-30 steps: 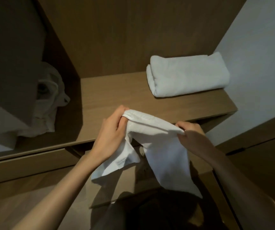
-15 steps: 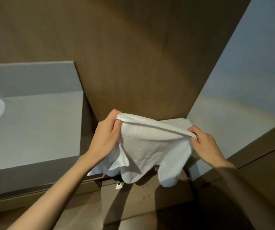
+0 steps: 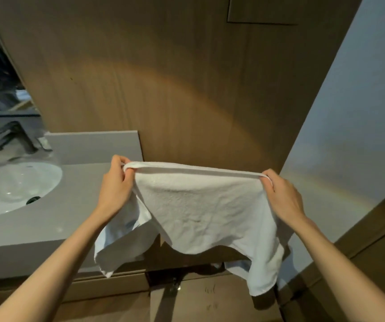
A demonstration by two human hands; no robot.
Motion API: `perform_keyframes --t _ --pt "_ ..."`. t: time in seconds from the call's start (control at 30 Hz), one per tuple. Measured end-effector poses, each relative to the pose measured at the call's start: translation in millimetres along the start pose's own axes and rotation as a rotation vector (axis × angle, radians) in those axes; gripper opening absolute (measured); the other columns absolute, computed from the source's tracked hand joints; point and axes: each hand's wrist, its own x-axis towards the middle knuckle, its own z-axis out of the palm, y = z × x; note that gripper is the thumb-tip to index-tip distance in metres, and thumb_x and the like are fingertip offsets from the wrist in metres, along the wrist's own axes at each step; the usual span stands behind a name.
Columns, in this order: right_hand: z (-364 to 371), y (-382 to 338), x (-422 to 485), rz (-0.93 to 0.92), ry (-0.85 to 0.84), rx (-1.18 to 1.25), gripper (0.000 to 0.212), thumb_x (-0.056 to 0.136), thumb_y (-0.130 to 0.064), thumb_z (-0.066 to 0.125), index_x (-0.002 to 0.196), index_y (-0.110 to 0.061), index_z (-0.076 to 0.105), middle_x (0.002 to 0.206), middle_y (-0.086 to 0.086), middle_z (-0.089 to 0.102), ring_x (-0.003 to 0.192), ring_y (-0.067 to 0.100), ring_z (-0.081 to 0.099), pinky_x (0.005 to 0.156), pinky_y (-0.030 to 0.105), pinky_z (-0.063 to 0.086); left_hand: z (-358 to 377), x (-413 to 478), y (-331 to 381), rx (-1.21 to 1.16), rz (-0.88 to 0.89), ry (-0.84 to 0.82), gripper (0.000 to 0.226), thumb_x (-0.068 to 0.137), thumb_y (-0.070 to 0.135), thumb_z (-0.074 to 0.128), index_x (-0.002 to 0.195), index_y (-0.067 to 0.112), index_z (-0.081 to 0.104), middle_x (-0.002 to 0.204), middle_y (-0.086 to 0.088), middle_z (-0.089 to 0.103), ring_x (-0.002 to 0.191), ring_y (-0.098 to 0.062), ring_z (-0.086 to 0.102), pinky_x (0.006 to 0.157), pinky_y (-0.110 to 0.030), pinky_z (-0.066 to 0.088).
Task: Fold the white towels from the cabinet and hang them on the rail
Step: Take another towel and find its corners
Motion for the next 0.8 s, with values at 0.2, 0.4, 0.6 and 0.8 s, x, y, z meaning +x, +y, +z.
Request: perform_keyframes --t 0.2,0.4,0.6,0.8 --pt "11.2 -5.9 6.0 -0.124 -0.173 0.093 0.019 0.100 -0.038 0.046 0.095 -0.029 0.061 0.088 -0.005 0.066 0.078 0.015 0.061 0.061 0.025 0.042 -32.2 -29.8 -33.3 0.339 0.057 0.047 0.007 0.093 0.003 0.050 0.096 0.009 0.049 0.078 -0.009 0.058 0.066 -0.028 0.050 0.060 -0.037 0.036" --pt "32.0 -32.4 2.7 -0.177 -0.273 0.189 0.021 0.098 -0.042 0.050 0.095 -0.030 0.068 0.086 -0.010 0.068 0.082 0.009 0.061 0.064 0.026 0.048 -65.5 -53.0 -68.7 0.516 -0.029 0.050 0.026 0.081 -0.010 0.049 0.098 0.006 0.061 0.092 -0.019 0.063 0.086 -0.042 0.058 0.069 -0.045 0.046" --pt "64.9 -74.1 3.6 -0.182 -0.326 0.245 0.025 0.094 -0.048 0.051 0.090 -0.032 0.070 0.081 -0.015 0.068 0.081 0.007 0.061 0.072 0.034 0.051 -94.3 -51.9 -97.5 0.385 -0.227 0.194 0.011 0.098 0.006 0.044 0.105 0.003 0.052 0.093 -0.021 0.062 0.080 -0.037 0.057 0.068 -0.043 0.044" --pt "97.5 -130.2 8.5 -0.164 -0.362 0.288 0.026 0.097 -0.044 0.050 0.080 -0.029 0.063 0.075 -0.011 0.063 0.073 0.005 0.057 0.056 0.024 0.038 -119.3 -18.9 -130.6 0.304 -0.254 0.306 0.020 0.102 0.019 0.037 0.093 0.008 0.051 0.089 -0.008 0.057 0.076 -0.024 0.050 0.063 -0.035 0.035"
